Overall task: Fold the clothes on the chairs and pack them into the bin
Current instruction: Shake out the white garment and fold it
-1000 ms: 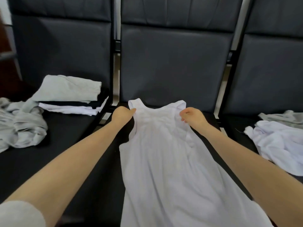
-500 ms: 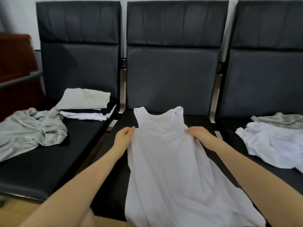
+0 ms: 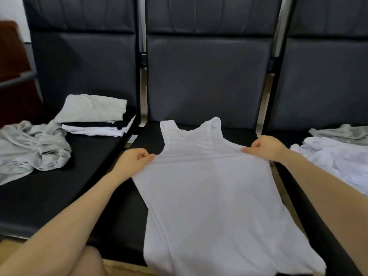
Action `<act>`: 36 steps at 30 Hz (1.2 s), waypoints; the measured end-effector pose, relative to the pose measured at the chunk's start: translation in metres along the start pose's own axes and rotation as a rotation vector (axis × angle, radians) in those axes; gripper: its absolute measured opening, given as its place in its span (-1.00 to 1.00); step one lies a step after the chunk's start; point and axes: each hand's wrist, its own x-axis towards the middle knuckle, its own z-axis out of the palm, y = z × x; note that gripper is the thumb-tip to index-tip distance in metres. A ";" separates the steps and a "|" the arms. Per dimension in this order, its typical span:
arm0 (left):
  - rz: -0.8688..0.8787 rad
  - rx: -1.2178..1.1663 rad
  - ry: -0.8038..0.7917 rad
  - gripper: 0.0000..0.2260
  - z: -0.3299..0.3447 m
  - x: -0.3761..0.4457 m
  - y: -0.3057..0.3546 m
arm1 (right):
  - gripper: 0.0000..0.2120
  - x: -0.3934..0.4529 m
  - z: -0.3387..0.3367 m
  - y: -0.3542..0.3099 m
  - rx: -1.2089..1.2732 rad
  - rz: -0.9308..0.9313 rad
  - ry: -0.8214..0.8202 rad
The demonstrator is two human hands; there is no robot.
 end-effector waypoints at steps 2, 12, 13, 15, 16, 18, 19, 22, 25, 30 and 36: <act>-0.016 0.054 0.057 -0.66 -0.006 0.001 -0.004 | -0.46 0.000 0.001 0.003 -0.193 -0.044 0.085; -0.197 0.174 -0.037 -0.79 0.000 -0.029 0.030 | -0.73 -0.036 0.034 -0.008 0.222 0.074 0.246; -0.189 0.185 -0.014 -0.76 -0.001 -0.031 0.034 | -0.69 -0.040 0.035 -0.010 0.266 0.084 0.285; -0.162 0.229 0.073 -0.71 -0.007 -0.044 0.049 | -0.67 -0.057 0.033 -0.010 0.334 0.113 0.327; -0.158 0.231 0.107 -0.72 -0.010 -0.052 0.055 | -0.67 -0.066 0.032 -0.008 0.340 0.130 0.315; -0.164 0.211 0.099 -0.75 -0.016 -0.072 0.062 | -0.68 -0.083 0.031 -0.003 0.294 0.170 0.239; -0.161 0.222 0.054 -0.74 -0.017 -0.087 0.065 | -0.69 -0.097 0.033 0.000 0.272 0.194 0.203; -0.113 0.307 -0.098 -0.73 -0.012 -0.126 0.066 | -0.79 -0.133 0.042 0.010 0.305 0.251 0.229; -0.030 0.307 -0.197 -0.80 -0.009 -0.152 0.068 | -0.86 -0.168 0.048 0.017 0.332 0.309 0.136; 0.168 0.355 -0.246 -0.87 -0.006 -0.172 0.065 | -0.75 -0.204 0.045 0.013 0.310 0.370 -0.066; 0.168 0.332 -0.299 -0.84 -0.020 -0.177 0.065 | -0.70 -0.229 0.040 0.007 0.306 0.415 -0.018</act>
